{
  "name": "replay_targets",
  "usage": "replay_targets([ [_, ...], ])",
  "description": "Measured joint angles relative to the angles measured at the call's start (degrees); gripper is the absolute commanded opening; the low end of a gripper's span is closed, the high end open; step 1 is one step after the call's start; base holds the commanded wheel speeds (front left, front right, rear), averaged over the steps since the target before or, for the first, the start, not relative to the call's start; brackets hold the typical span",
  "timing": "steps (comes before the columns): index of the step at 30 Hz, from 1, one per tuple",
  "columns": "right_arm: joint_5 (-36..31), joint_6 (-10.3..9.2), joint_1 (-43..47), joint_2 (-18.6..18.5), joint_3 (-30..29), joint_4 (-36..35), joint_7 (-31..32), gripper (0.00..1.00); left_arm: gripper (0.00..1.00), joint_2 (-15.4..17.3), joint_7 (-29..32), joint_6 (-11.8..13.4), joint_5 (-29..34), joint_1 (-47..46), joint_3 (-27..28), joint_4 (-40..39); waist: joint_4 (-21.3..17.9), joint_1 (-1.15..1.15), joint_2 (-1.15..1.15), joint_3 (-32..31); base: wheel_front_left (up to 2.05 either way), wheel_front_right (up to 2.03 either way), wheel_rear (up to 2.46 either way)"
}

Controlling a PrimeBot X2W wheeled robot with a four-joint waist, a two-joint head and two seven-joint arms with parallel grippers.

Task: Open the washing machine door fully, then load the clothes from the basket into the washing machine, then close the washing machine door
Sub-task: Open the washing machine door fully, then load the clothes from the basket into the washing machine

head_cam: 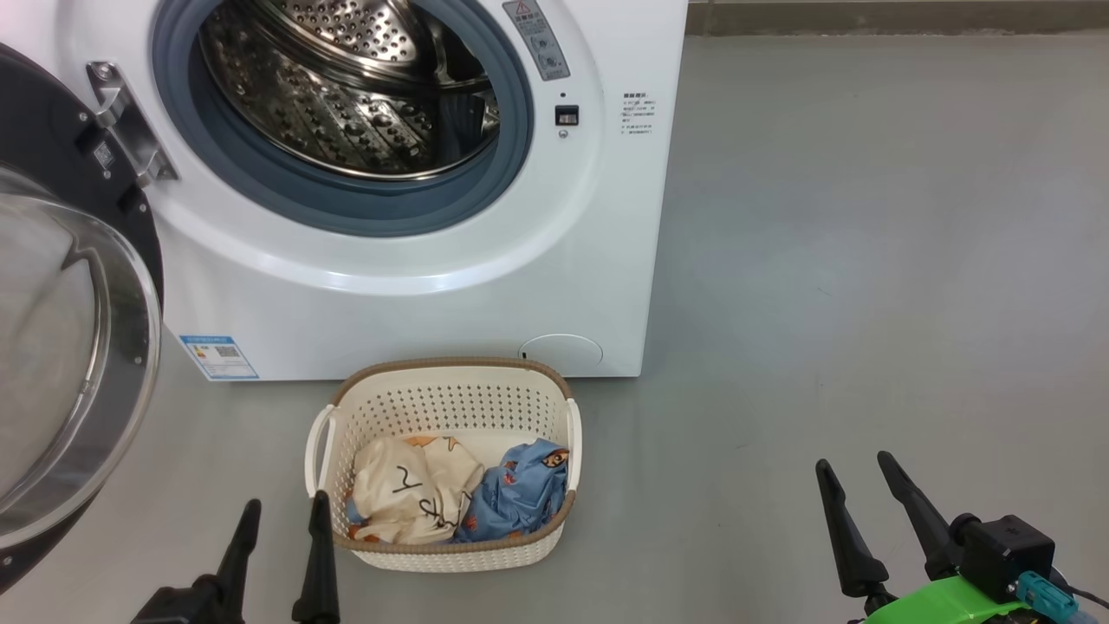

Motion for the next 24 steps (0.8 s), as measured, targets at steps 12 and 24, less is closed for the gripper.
replay_targets([
  [12, -0.4, 0.0, 0.0, 0.2, 0.0, 0.0, -0.1, 1.0, 1.0, 0.0, -0.2, -0.1, -0.5, 0.0, -0.2, 0.2, 0.3, 0.0, 0.0, 0.2, 0.0, 0.0, 0.0],
  [24, -0.5, 0.0, 0.0, 0.2, 0.0, 0.1, 0.0, 1.0, 1.0, 0.0, -0.2, 0.0, -1.4, 0.0, -0.6, 0.0, 0.6, 0.0, 0.0, 0.3, 0.0, 0.0, 0.0],
])
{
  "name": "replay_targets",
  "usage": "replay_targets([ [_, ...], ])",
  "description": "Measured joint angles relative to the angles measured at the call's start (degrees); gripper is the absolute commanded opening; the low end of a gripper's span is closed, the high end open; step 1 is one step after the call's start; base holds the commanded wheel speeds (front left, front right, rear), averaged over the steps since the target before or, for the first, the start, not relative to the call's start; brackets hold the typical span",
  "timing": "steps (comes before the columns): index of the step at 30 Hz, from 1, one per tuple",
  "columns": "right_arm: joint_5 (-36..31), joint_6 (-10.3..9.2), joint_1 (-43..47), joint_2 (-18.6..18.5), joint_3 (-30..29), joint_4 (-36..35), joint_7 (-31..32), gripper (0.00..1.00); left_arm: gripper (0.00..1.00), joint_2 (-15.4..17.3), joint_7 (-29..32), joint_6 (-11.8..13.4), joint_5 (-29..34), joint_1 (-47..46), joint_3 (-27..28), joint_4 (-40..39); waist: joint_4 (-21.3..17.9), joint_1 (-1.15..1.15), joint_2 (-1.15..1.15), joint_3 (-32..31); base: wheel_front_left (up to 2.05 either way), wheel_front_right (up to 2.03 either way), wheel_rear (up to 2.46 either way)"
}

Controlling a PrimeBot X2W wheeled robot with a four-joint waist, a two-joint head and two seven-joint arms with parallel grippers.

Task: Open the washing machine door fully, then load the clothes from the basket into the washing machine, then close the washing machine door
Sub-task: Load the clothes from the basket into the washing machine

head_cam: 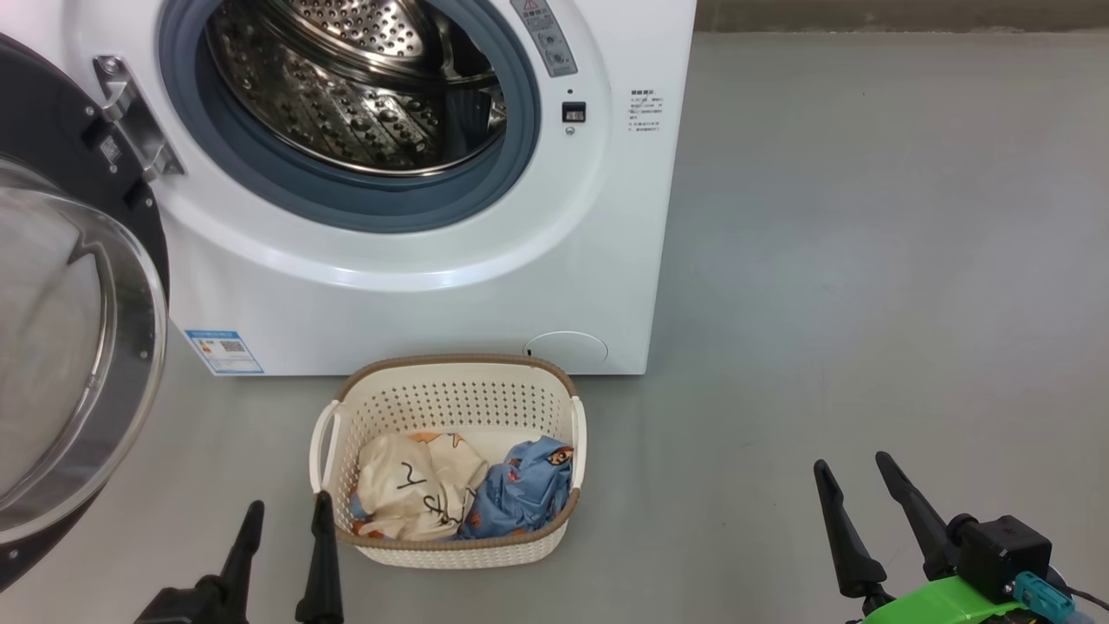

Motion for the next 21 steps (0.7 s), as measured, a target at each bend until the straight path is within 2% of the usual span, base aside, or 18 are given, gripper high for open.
replay_targets([
  [21, -0.1, 0.0, 0.0, 0.0, 0.4, 0.7, 0.1, 1.0, 1.0, 0.0, 0.0, 0.1, 0.5, 0.0, -0.8, 0.6, -0.1, 0.0, 0.0, -0.7, 0.0, 0.0, 0.0],
])
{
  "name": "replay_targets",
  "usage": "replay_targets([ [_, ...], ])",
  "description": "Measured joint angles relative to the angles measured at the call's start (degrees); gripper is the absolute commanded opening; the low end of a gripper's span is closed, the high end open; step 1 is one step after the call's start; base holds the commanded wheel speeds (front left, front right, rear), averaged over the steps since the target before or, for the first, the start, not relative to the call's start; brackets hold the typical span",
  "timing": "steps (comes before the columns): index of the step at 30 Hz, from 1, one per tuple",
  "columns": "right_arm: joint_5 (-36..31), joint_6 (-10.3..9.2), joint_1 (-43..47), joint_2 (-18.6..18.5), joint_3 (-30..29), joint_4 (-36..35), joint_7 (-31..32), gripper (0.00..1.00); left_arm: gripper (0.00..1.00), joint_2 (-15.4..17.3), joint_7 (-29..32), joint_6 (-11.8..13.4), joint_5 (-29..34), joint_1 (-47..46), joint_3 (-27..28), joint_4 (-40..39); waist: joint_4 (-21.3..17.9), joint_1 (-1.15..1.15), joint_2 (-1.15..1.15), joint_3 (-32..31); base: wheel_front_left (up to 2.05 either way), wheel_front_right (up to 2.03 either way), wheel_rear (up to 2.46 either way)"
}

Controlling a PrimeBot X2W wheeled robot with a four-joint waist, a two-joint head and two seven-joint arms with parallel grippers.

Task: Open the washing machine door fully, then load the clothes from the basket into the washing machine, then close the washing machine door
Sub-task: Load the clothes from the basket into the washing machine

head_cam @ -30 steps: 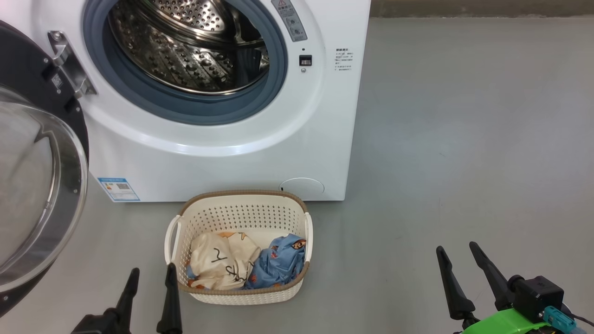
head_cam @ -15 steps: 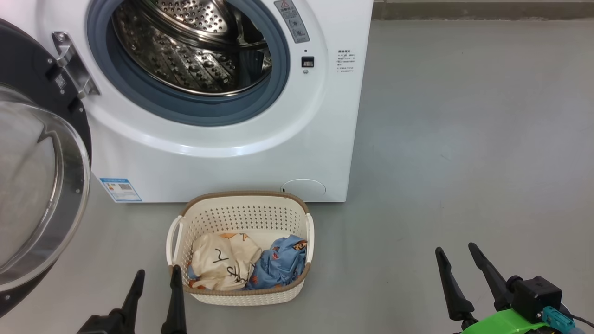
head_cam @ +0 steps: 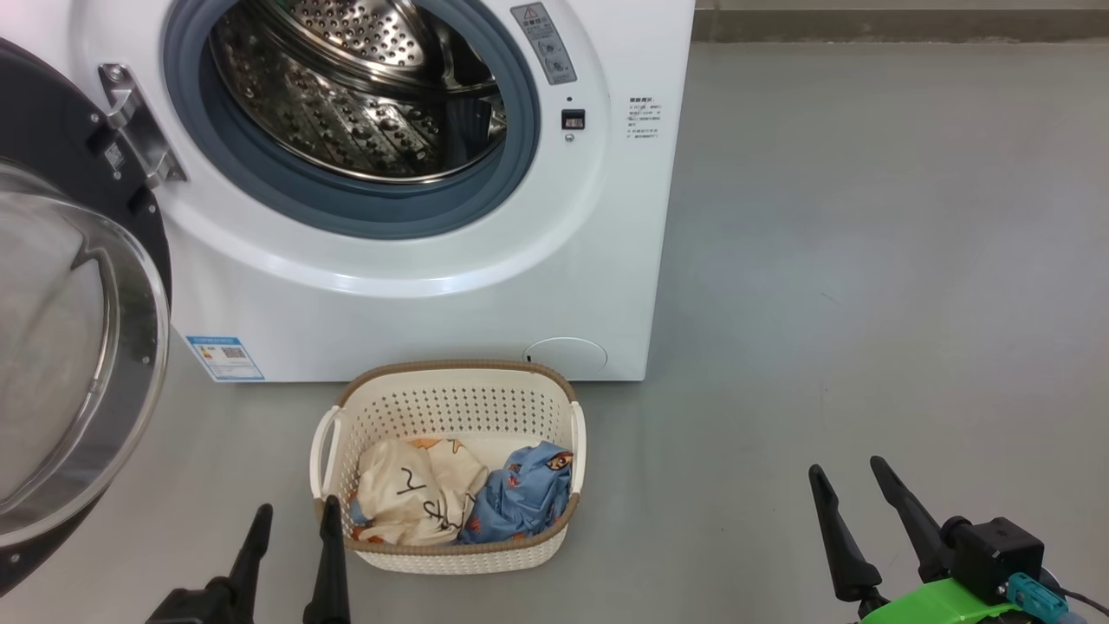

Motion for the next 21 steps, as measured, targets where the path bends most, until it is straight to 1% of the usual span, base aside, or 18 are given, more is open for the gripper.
replay_targets([
  [3, 0.0, 0.0, 0.0, 0.0, 0.1, 0.1, 0.0, 1.0, 1.0, 0.0, 0.0, -0.1, -0.3, 0.0, -0.1, 0.0, 0.0, 0.0, 0.0, -0.1, 0.0, 0.0, 0.0],
  [7, 0.0, 0.0, 0.0, 0.0, 0.2, 0.2, 0.0, 1.0, 1.0, 0.0, 0.0, -0.2, -2.9, 0.0, -0.2, 0.2, 0.1, 0.0, 0.0, -0.2, 0.03, -0.03, 0.0],
  [9, 0.0, 0.0, 0.0, 0.0, 0.4, 0.2, 0.0, 1.0, 1.0, 0.0, 0.0, -0.6, -4.6, 0.0, -0.2, 0.0, 0.1, 0.0, 0.0, -0.2, 0.33, -0.33, 0.0],
  [12, 0.0, 0.0, 0.0, 0.0, 0.4, 0.2, 0.0, 1.0, 1.0, 0.0, 0.0, -0.6, -5.0, 0.1, -0.1, -0.3, 0.2, 0.0, 0.0, -0.2, 0.67, -0.67, 0.0],
  [17, 0.0, 0.0, 0.0, 0.0, 0.4, 0.3, 0.0, 1.0, 1.0, 0.0, 0.0, -0.6, -5.0, 0.2, -0.1, -0.7, 0.4, 0.0, 0.0, 0.0, 1.21, -1.22, 0.02],
  [21, 0.0, 0.0, 0.0, 0.0, 0.4, 0.3, 0.0, 1.0, 1.0, 0.0, 0.0, -0.5, -5.0, 0.2, 0.0, -1.2, 0.5, 0.0, 0.0, 0.2, 1.62, -2.03, 0.41],
])
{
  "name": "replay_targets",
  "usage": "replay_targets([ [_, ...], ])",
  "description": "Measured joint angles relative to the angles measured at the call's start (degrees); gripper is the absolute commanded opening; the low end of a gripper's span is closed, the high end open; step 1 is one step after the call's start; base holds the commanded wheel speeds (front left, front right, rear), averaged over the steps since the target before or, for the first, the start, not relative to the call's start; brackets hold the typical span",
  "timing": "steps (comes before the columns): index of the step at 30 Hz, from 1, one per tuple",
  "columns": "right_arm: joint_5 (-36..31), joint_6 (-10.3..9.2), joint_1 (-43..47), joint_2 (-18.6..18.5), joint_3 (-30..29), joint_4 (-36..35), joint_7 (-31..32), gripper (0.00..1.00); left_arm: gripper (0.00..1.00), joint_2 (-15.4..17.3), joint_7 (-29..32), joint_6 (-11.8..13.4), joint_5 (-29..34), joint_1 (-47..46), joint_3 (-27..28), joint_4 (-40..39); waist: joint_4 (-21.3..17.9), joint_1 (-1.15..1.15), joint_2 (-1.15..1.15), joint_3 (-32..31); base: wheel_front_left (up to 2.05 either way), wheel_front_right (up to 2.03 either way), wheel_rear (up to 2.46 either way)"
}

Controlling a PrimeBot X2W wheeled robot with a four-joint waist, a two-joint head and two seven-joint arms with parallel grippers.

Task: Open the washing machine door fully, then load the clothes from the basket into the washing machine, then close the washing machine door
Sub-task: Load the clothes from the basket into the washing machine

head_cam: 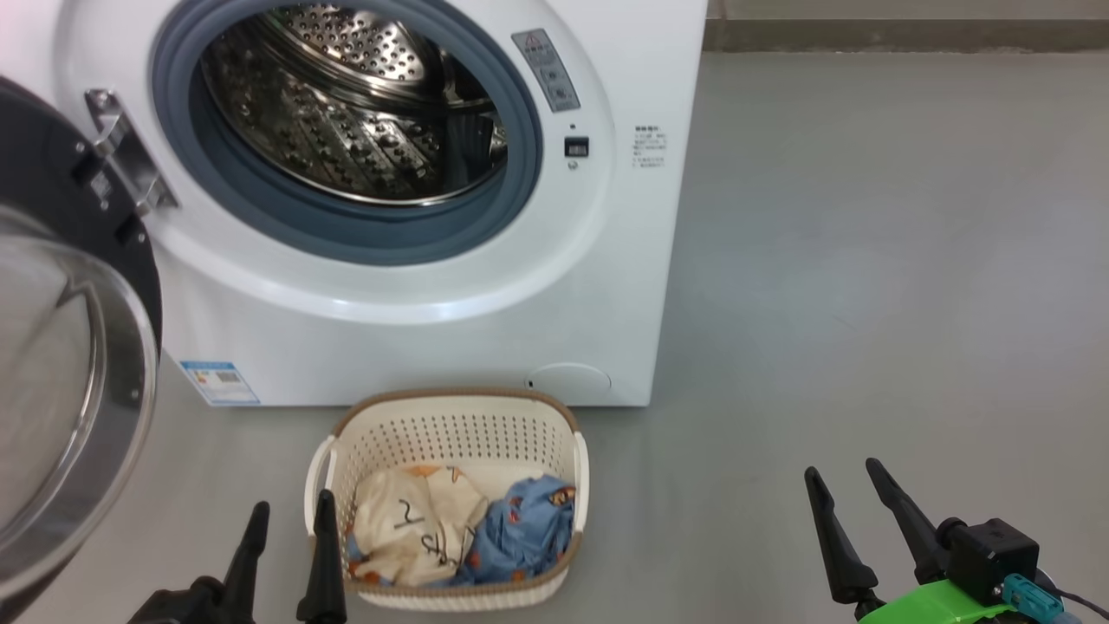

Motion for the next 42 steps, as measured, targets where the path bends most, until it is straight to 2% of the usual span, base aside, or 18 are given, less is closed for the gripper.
replay_targets([
  [6, 0.0, 0.0, 0.0, 0.1, 0.0, 0.0, 0.0, 1.0, 1.0, 0.0, 0.0, 1.3, 2.0, 0.0, 0.3, -0.4, 0.2, 0.0, 0.0, 0.4, 1.37, -2.18, 0.81],
  [12, 0.0, 0.0, -0.1, 0.1, -0.1, 0.0, 0.0, 1.0, 1.0, 0.0, 0.0, 1.2, 2.4, 0.0, 0.3, -0.6, 0.2, 0.0, 0.0, 1.1, 0.86, -0.98, 0.12],
  [42, 0.0, 0.0, -0.2, 0.1, -0.1, 0.6, 0.0, 1.0, 1.0, 0.0, 0.0, 1.2, 3.4, -0.2, -0.3, -0.2, 0.3, 0.0, 0.0, 1.7, 0.02, -0.02, 0.0],
])
